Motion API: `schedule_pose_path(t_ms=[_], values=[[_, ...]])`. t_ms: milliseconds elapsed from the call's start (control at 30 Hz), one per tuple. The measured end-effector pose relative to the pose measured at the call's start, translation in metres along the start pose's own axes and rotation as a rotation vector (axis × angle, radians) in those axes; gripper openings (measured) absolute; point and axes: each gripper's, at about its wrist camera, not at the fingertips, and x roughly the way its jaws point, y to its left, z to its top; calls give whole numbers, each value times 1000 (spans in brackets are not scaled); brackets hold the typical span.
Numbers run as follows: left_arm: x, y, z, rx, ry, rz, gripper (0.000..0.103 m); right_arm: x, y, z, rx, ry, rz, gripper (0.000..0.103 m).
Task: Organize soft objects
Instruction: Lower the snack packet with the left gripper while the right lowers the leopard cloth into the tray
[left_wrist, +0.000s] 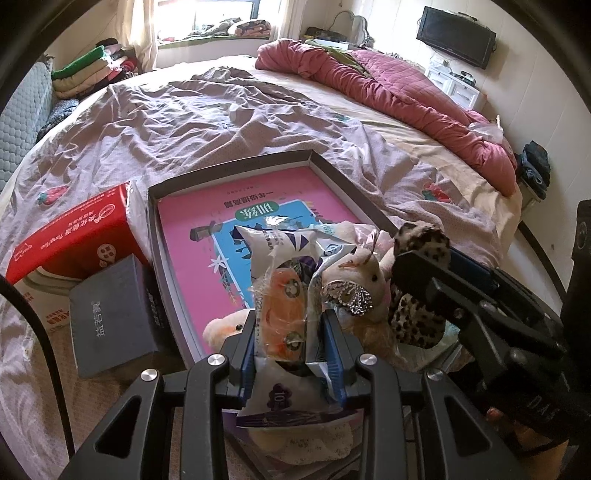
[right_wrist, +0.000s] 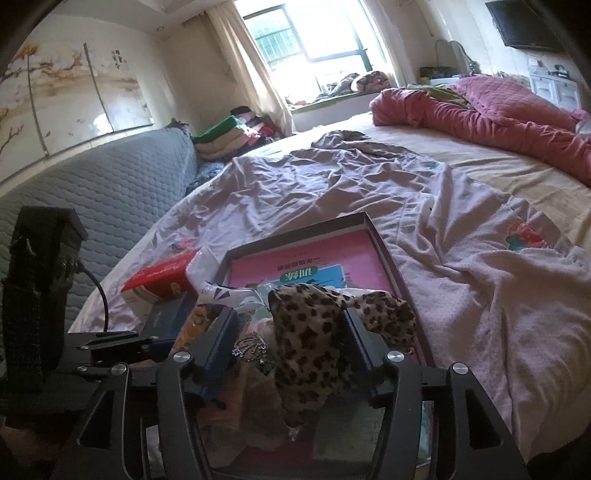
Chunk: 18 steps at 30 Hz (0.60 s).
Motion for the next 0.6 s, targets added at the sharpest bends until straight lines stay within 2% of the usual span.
schedule_pose_path(t_ms=[333,467,600], values=[[-1,0,-2,-1,-1,-9,33,-5,-1,0,-1,1,-4,60],[0,1,-3,-17,11,-56,33,-9,0,0,-3,-4,-13,60],[0,1,-3,-17,10,-48,34,-15,-4,-1,8,-13,-29,60]])
